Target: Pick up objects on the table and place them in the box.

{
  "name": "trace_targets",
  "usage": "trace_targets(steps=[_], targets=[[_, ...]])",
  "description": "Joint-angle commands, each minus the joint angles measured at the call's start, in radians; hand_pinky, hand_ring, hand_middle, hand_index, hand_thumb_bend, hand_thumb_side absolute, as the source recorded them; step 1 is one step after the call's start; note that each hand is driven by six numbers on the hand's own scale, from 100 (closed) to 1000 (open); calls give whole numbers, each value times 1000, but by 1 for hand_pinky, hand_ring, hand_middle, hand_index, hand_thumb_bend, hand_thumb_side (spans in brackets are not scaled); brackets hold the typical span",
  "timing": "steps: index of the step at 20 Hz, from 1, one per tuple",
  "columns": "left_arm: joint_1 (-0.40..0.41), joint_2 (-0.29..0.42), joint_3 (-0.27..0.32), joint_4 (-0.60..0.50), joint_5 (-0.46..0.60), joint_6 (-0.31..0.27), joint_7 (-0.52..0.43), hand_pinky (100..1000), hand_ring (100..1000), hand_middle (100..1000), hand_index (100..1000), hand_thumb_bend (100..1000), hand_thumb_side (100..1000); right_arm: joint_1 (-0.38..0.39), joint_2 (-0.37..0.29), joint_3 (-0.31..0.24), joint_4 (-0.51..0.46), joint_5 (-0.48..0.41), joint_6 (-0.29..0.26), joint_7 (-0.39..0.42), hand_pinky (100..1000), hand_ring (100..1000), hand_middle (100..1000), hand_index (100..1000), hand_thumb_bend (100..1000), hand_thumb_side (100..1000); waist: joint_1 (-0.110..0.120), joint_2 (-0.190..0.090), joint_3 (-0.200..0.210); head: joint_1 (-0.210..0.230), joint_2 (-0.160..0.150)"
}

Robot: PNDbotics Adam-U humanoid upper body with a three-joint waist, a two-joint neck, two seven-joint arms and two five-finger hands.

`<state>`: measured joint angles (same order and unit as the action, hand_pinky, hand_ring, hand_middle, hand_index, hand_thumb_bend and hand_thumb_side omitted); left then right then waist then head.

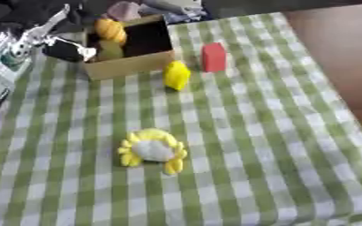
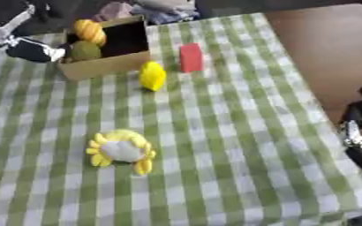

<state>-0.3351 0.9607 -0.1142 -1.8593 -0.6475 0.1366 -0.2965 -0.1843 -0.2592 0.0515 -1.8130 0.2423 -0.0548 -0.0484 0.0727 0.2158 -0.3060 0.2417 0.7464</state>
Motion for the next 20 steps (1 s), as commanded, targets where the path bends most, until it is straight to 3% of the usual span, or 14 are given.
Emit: trace_targets(steps=[1,5,8,13,20], targets=[[33,69,-12,-125,17,-33,-39,731,671,690,786,420,373,-7,-19,-11,-15,6,1,-10,605,655,632,833,100,414,11,1,3,-10,-4],[69,82,-73,-140,32,-142,-70,729,668,686,784,406,401,-8,-19,-12,-15,6,4,-17,605,655,632,833,100,414,9,3,3,-18,-7],[76,83,-129,-141,42,-190,-111,729,671,690,787,406,424,-10,-18,-8,-16,5,4,-16,605,655,632,833,100,415,8,3,0,-18,-12],[64,56,-205,-141,39,-218,-179,734,683,707,797,400,452,-10,-17,-7,-15,5,3,-12,604,654,631,832,100,414,7,2,-3,-19,-15],[31,2,-257,-141,3,-198,-247,747,717,758,828,435,489,-11,-15,-6,-15,4,0,-4,605,652,630,832,100,415,8,0,-3,-27,-18]])
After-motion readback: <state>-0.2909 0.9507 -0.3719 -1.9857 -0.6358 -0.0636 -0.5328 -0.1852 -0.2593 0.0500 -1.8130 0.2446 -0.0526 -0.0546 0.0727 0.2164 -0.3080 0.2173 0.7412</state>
